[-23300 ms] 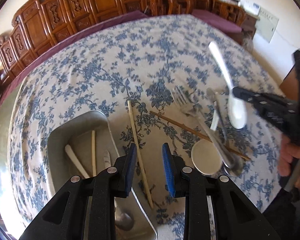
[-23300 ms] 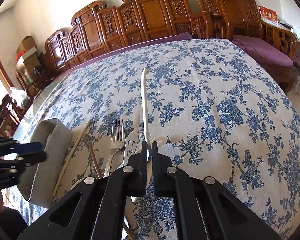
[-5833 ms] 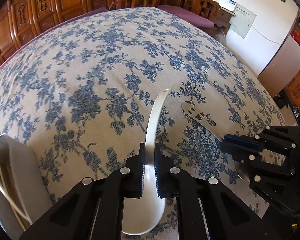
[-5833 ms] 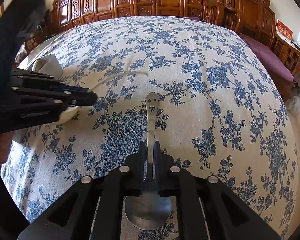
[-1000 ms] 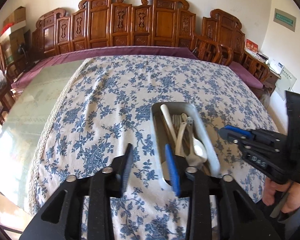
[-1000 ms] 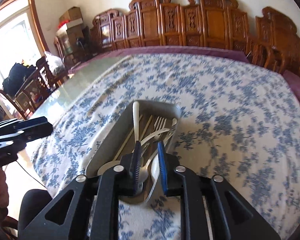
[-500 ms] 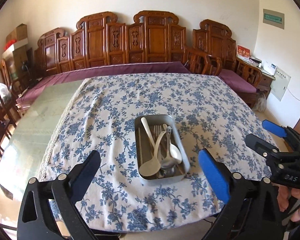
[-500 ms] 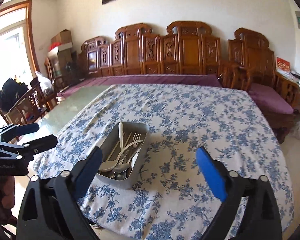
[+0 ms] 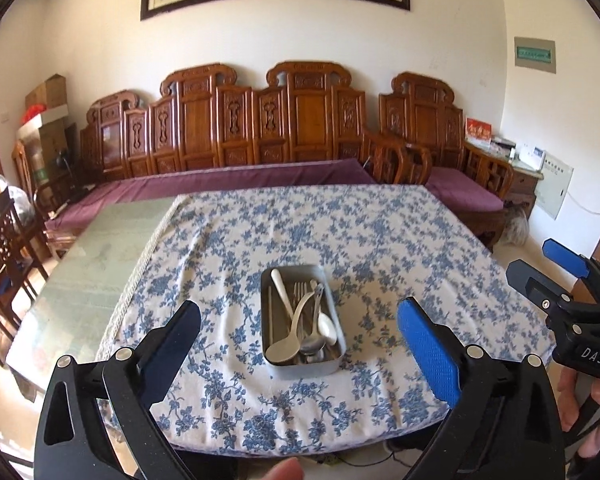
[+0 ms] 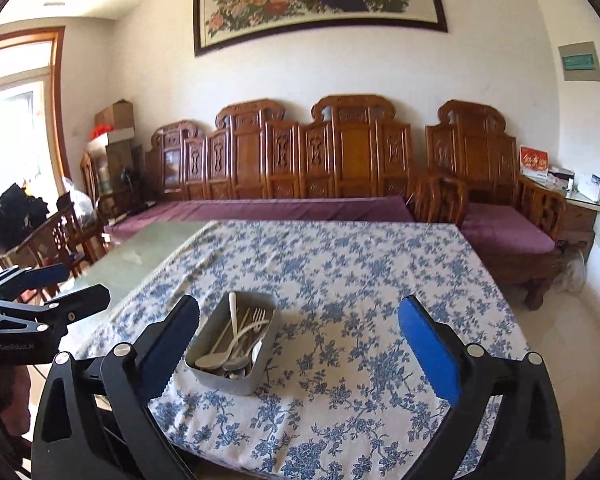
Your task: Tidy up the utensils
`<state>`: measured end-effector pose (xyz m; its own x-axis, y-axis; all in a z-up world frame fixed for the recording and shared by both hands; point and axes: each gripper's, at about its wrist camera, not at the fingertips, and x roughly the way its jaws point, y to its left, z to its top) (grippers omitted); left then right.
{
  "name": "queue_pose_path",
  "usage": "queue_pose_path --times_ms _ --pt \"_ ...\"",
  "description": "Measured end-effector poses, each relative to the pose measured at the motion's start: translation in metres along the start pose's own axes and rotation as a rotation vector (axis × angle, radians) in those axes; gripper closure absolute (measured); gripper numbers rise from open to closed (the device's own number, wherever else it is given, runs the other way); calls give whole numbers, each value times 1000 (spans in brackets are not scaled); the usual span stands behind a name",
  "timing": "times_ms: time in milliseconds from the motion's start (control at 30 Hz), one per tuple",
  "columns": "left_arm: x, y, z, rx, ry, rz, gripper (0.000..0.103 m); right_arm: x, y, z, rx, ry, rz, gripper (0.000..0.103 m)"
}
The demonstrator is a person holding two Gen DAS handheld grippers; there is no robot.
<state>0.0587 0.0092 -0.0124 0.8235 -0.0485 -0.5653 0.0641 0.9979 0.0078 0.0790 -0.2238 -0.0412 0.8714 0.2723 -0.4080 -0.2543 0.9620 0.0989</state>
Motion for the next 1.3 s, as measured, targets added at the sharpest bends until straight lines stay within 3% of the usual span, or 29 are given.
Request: queue_pose_path --times_ms 333,1300 --pt "-40 -11 4 -6 -88 -5 8 -33 2 7 -8 -74 -24 3" --pt "-48 -11 1 -26 -105 0 8 -42 1 10 -6 -93 -19 3"
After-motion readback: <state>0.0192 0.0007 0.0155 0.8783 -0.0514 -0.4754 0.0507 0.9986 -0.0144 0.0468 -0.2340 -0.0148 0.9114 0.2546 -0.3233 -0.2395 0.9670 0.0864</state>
